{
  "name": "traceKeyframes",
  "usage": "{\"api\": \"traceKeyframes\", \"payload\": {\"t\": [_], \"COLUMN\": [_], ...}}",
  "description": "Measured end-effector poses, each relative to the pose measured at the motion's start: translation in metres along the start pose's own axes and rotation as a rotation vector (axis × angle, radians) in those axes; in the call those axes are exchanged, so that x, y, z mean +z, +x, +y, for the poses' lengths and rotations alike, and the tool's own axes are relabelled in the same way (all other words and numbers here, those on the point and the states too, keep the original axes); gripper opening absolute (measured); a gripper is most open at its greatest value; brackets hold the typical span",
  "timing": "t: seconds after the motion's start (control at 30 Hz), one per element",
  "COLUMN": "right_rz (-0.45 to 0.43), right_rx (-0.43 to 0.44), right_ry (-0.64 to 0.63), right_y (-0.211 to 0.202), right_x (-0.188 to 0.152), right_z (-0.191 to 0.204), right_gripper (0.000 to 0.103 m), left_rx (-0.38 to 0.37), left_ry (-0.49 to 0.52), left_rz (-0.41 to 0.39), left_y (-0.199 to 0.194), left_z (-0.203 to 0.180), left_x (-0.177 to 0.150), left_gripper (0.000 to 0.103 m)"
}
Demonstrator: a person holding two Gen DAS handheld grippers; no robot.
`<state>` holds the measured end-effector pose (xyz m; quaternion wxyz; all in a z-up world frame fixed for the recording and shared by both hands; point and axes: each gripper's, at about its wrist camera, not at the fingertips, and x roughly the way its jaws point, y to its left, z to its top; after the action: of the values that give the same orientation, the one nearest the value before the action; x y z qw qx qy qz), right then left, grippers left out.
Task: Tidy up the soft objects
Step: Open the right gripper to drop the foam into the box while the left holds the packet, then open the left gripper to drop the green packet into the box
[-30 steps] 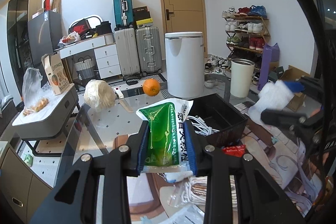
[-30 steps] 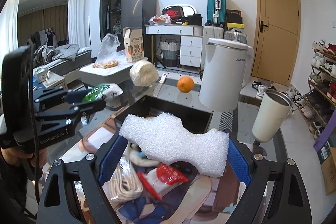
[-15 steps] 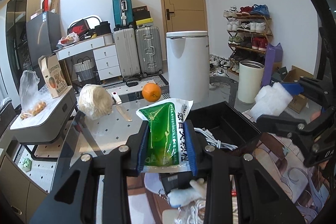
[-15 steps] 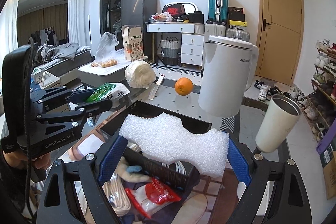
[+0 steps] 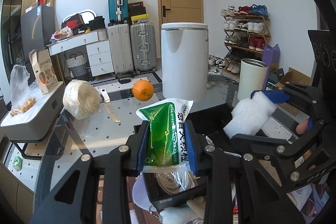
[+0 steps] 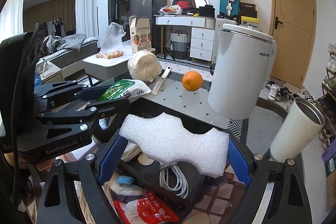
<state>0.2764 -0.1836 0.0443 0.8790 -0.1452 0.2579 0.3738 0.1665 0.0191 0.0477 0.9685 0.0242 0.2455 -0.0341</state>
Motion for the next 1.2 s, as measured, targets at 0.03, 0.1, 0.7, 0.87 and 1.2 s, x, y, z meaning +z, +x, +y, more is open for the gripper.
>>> {"api": "traceKeyframes", "payload": {"t": [0.03,0.1,0.7,0.87,1.2], "right_rz": [0.003,0.007,0.058,0.047,0.035], "right_rx": [0.007,0.016,0.024,-0.005,-0.037], "right_ry": [-0.002,-0.009,-0.054,-0.051,-0.018], "right_y": [0.003,0.010,0.039,0.027,0.003], "right_x": [0.000,0.000,0.002,0.000,-0.007], "right_z": [-0.001,-0.003,-0.003,-0.007,-0.014], "right_gripper": [0.091,0.091,0.101,0.102,0.102], "left_rx": [-0.001,-0.010,-0.014,-0.037,-0.054], "left_ry": [-0.001,-0.001,-0.029,-0.031,-0.012], "left_rz": [0.001,0.001,-0.004,0.000,0.020], "left_y": [0.001,0.005,0.011,0.012,0.007], "left_z": [0.001,0.002,0.011,0.009,0.002], "left_x": [-0.001,-0.001,-0.004,-0.004,-0.001], "left_gripper": [0.031,0.031,0.031,0.032,0.075]}}
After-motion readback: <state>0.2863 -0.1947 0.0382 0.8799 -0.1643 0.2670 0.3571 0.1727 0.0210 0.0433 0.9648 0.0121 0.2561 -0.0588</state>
